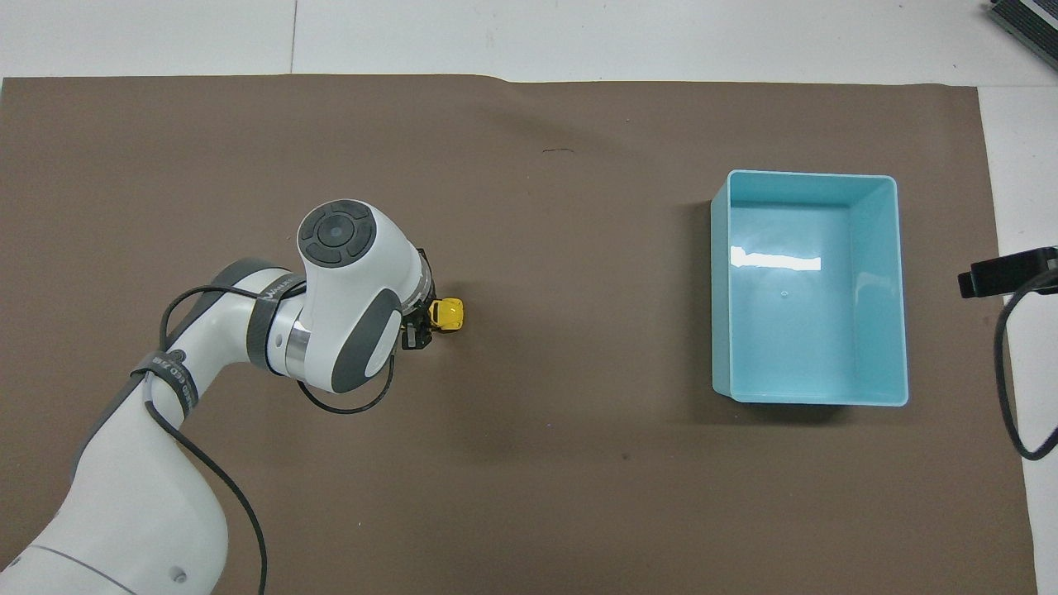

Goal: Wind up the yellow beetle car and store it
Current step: 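Lower the left gripper onto the yellow car and press it down, then drag the car back toward the left arm and release it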

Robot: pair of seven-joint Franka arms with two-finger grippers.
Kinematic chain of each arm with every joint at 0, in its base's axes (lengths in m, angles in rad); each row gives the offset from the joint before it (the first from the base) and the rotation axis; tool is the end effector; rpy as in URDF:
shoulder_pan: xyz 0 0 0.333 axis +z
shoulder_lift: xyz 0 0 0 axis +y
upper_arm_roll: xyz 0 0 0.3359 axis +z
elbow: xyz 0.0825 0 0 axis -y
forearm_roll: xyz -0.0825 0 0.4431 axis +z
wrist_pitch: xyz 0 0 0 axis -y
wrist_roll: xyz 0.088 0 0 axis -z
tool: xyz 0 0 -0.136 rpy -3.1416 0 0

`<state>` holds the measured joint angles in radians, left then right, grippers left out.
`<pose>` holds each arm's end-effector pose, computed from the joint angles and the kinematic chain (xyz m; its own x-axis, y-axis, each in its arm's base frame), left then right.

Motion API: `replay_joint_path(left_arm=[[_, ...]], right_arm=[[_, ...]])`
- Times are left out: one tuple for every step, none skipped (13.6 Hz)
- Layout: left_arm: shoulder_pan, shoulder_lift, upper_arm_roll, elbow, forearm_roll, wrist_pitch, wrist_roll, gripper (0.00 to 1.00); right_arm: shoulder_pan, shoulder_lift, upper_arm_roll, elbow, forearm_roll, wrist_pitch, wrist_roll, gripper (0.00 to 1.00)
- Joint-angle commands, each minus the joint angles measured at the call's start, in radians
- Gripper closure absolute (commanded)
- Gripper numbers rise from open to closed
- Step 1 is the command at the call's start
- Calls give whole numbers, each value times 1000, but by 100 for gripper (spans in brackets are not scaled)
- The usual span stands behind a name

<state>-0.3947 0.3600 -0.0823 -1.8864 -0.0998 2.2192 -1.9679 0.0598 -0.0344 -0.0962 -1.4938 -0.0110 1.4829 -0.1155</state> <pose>0.6001 -0.3144 0.2684 0.0106 0.9962 -0.0866 0.9975 -0.0166 -0.0690 0.5928 -0.0242 0.6688 0.9967 0.0780 0.0223 0.0778 -0.9969 0.0103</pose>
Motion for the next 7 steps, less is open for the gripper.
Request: replay_joint_path(left_arm=[[31,5,4,-29,17,37,14,100],[51,5,4,-29,17,37,14,100],[65,5,4,-30,17,37,14,100],[80,7,4,-33,17,37,15,100],[97,7,4,-34,17,36,17,100],[109,7,4,-34,17,36,17,100],[114,7,6,-34,17,34,20,100]], right_arm=[[-6,-15,3,-6,10,-7,8,0],[-6,-15,4,-6,10,-9,8,0],[-6,-15,4,-6,10,-7,8,0],[-6,-15,4,-6,10,-7,8,0],[-6,-15,4,-6,10,-7,8,0],[-6,-15,4,-6,10,-7,8,0],[-6,-15,4,-6,10,-9,8,0]])
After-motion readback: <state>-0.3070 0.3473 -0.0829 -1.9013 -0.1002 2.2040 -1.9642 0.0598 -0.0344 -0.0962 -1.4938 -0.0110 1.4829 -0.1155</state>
